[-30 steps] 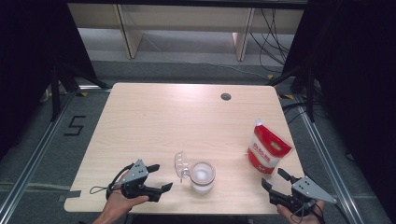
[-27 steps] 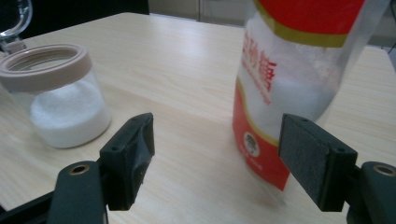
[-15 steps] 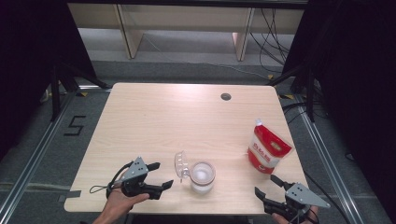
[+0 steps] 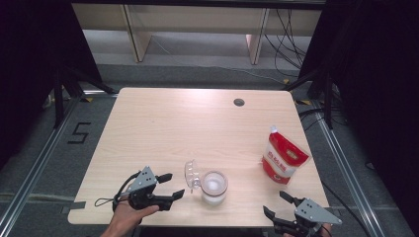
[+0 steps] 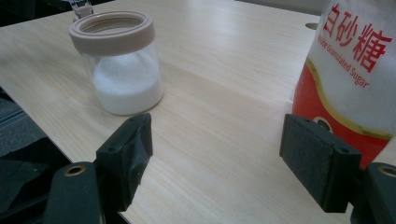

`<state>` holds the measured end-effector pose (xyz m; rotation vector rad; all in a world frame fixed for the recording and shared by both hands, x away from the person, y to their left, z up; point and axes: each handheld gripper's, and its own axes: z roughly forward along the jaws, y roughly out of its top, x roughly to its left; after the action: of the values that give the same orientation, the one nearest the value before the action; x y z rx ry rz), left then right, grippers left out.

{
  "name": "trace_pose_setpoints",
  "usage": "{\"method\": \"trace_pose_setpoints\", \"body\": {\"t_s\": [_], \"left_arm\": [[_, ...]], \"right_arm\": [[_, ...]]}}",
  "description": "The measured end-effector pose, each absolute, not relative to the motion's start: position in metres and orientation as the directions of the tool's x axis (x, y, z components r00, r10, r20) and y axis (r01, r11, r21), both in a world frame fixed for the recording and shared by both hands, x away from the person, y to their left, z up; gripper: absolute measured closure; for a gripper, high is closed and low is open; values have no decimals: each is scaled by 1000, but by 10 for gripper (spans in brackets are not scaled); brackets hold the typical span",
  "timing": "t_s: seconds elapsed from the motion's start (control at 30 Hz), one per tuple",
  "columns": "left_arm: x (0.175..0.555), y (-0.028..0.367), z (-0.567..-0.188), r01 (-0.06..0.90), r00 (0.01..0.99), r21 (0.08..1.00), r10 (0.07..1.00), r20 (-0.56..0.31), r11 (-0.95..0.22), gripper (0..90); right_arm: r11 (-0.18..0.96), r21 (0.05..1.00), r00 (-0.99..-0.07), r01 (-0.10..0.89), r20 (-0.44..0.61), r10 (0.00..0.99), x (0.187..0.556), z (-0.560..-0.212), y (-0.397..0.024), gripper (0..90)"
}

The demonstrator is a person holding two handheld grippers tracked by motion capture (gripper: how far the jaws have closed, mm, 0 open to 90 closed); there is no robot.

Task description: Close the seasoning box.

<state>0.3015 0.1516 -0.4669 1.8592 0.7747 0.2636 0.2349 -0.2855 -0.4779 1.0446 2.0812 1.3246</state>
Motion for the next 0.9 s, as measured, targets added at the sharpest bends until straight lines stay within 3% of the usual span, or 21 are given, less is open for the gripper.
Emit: {"method": "trace_pose_setpoints", "body": {"t_s": [0.23, 0.37, 0.5, 0.73, 0.9], "left_arm": [[295, 151, -463, 364, 765, 905, 625, -156, -221, 550], [293, 151, -462, 353, 777, 911, 610, -157, -215, 686], [291, 150, -461, 336, 782, 916, 607, -143, -217, 783], [288, 148, -457, 314, 791, 924, 599, -126, -219, 886], [292, 142, -456, 314, 794, 922, 595, -124, -226, 894]], "right_arm": [[235, 892, -604, 386, 53, 795, 233, -479, -283, 262], [269, 894, -623, 359, 15, 782, 235, -479, -283, 262], [256, 895, -616, 365, 26, 787, 235, -479, -282, 262], [282, 903, -630, 325, -16, 777, 239, -480, -282, 262], [270, 897, -632, 350, 13, 775, 238, -480, -281, 264]]}}
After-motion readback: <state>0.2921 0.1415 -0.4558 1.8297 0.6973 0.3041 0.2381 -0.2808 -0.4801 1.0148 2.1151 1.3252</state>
